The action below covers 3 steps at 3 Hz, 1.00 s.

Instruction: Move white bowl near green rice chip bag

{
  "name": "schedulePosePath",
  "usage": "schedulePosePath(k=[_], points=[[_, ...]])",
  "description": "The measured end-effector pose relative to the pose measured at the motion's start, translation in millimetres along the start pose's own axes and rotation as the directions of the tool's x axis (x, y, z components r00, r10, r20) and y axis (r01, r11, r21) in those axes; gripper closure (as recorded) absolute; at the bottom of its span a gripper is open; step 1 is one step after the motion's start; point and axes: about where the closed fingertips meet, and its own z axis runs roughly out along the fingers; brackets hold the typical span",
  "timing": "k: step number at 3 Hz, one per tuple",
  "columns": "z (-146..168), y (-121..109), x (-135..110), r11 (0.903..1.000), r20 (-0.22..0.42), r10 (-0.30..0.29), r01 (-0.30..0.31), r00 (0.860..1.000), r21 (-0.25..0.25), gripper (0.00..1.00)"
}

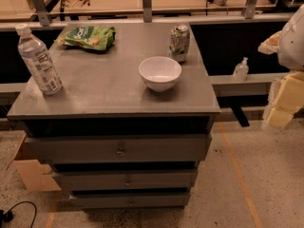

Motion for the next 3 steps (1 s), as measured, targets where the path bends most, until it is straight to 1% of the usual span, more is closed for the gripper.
schedulePosePath(k=[1,2,3], points=[[0,0,0,1.0000,0.000,0.000,0.000,1.000,0.000,0.00],[0,-3,-16,0.9956,0.006,-0.092,0.092,0.996,0.019,0.00],[19,-13,-62,0.9626,0.048,-0.271,0.271,0.961,0.001,0.00]])
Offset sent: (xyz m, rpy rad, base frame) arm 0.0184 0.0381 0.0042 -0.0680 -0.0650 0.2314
